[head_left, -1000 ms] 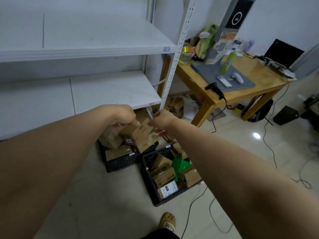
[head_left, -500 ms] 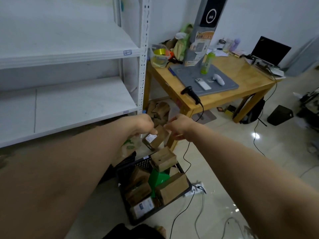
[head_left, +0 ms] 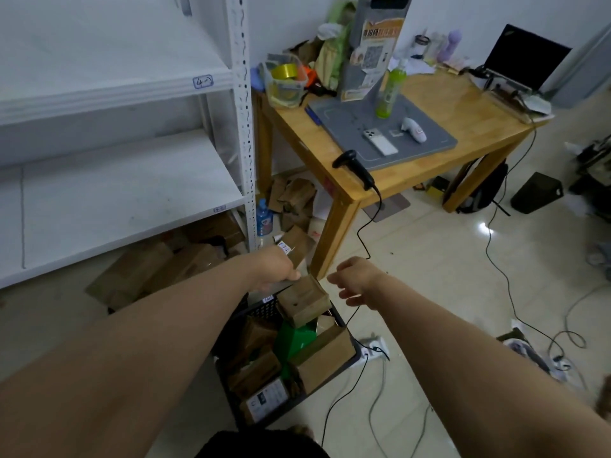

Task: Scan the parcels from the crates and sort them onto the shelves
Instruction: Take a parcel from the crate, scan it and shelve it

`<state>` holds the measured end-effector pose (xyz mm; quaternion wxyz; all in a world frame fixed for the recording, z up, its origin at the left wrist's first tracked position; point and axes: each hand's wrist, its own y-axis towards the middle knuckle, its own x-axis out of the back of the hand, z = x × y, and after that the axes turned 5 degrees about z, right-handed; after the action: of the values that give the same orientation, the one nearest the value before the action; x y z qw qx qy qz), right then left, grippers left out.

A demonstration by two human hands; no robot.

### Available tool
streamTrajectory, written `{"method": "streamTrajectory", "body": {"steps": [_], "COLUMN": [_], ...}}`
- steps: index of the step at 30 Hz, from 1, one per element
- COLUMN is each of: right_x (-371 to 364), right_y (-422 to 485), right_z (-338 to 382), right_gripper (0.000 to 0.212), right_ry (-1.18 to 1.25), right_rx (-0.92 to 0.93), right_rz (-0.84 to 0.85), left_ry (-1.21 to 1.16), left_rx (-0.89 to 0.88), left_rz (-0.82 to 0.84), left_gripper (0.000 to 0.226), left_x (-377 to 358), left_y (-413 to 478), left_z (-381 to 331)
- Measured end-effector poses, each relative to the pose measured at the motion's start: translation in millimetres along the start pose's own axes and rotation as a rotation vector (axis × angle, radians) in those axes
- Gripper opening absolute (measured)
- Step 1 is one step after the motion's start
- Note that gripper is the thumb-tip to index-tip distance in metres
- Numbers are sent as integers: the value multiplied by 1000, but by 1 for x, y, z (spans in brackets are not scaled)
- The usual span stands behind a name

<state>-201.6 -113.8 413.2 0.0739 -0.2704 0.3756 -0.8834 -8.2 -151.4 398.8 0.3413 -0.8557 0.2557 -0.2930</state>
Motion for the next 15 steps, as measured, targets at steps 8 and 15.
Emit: {"method": "streamTrajectory", "body": {"steps": [8, 15], "right_x": [-25, -15], "right_y": [86, 195], "right_z": [-35, -64], "right_gripper": [23, 31], "right_ry": [1, -44], "right_rx": [-148, -187], "right_rz": [55, 175], "left_ry": [-167, -308], "left_rx": [171, 310], "left_rz": [30, 3], "left_gripper": [43, 33], "left_x": [-8, -32], "left_y": [45, 128], "left_z": [40, 43]}}
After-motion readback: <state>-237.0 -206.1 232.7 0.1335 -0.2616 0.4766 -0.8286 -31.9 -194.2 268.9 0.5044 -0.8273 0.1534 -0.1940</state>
